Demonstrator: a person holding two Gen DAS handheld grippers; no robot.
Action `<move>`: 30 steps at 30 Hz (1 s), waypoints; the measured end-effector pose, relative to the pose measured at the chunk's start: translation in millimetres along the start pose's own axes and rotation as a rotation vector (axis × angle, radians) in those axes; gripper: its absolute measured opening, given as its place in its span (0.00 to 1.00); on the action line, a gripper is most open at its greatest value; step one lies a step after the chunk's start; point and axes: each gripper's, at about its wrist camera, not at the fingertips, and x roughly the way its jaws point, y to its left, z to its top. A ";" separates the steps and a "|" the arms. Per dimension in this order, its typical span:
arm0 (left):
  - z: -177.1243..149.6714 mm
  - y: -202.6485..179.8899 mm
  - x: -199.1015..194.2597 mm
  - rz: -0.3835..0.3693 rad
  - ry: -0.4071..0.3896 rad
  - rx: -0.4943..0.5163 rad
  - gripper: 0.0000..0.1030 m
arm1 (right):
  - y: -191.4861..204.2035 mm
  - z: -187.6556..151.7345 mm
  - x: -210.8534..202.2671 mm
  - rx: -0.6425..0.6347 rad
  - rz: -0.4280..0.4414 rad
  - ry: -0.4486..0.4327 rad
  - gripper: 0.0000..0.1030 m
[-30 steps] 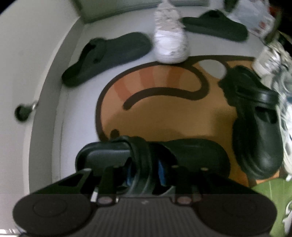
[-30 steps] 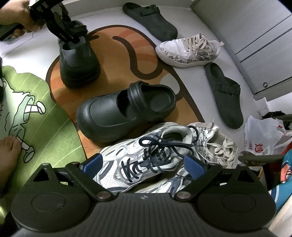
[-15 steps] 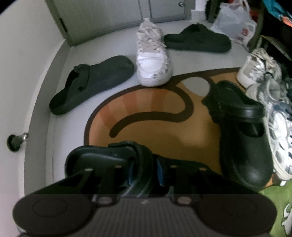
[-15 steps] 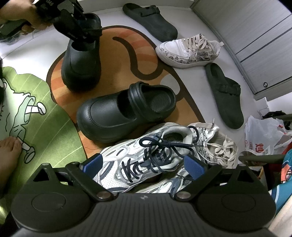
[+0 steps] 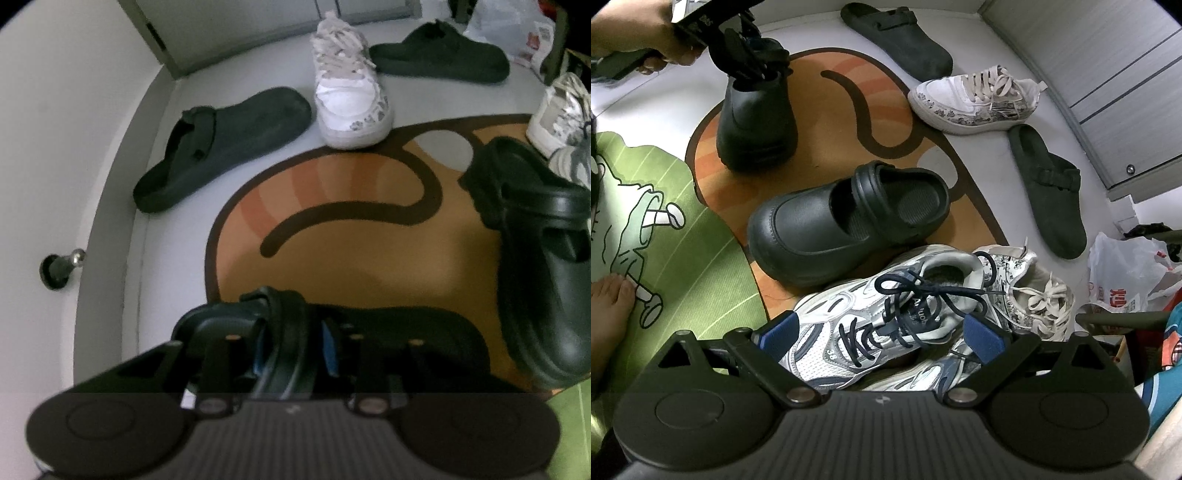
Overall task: Organize scattered shoes
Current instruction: 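Lower the black clog beside the first clog and open the left tool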
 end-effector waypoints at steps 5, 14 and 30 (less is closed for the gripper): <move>-2.7 5.4 -2.2 -0.052 -0.003 0.089 0.30 | 0.0 -0.3 1.5 0.000 0.001 0.004 0.95; -9.9 0.2 -19.7 -0.118 -0.013 0.247 0.29 | 0.0 -0.8 4.1 0.001 0.003 0.012 0.95; 5.4 -38.7 -17.2 -0.227 -0.094 0.347 0.29 | 0.7 -0.6 0.7 -0.004 0.006 0.006 0.95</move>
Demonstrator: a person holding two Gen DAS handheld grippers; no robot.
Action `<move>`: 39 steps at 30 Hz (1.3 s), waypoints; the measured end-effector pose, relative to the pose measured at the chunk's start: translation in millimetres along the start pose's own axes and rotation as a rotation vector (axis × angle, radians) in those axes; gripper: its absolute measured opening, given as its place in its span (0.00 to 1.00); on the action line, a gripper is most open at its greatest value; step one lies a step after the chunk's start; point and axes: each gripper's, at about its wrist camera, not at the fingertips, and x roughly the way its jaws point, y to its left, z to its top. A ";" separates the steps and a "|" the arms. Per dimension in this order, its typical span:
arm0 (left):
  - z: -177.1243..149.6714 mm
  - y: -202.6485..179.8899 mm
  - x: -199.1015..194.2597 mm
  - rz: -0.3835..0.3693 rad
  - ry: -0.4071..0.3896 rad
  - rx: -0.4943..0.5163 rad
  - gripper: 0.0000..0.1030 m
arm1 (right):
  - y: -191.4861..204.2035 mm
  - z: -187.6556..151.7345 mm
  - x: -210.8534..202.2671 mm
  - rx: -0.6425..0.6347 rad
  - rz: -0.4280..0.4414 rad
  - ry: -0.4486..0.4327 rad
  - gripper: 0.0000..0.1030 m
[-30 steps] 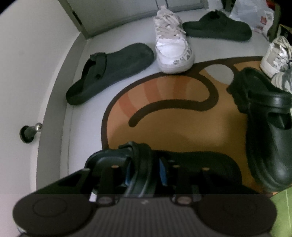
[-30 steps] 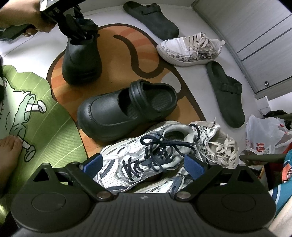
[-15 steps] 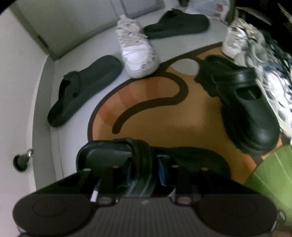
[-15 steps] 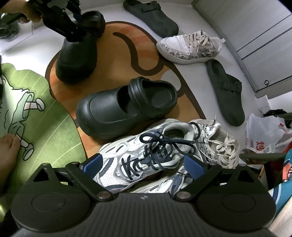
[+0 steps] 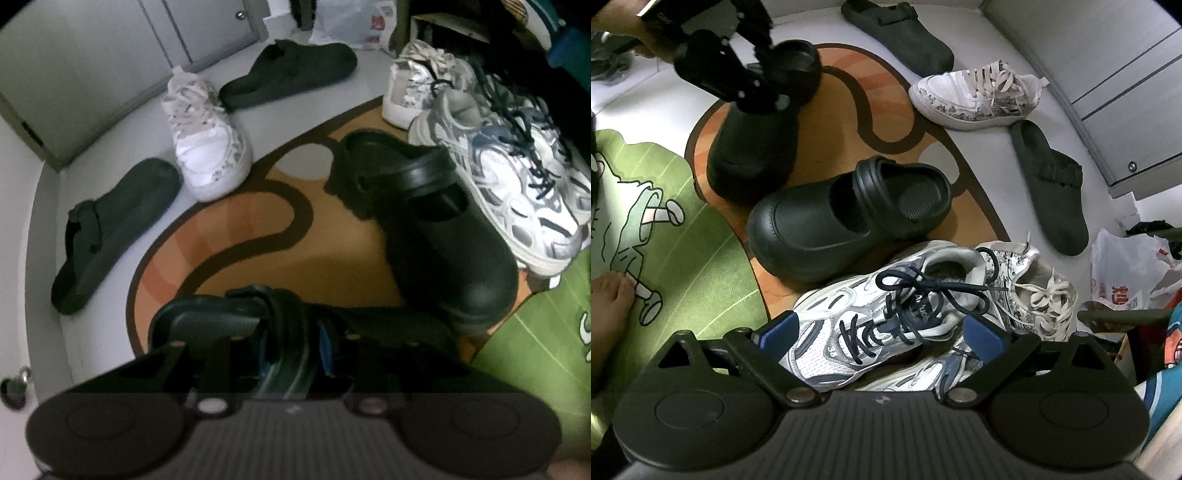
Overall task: Organize scattered shoes
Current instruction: 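Lower the black clog beside the first clog and open the left tool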
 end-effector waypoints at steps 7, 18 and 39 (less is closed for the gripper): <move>12.1 4.7 13.1 0.011 -0.052 -0.102 0.32 | -0.6 -0.1 0.0 0.002 0.000 0.000 0.95; 19.3 5.6 16.3 0.002 -0.136 -0.140 0.29 | -1.5 -0.1 0.0 0.004 -0.001 0.000 0.95; 3.5 6.2 15.4 -0.007 -0.255 -0.202 0.40 | -3.3 -2.5 4.4 0.044 0.033 -0.030 0.95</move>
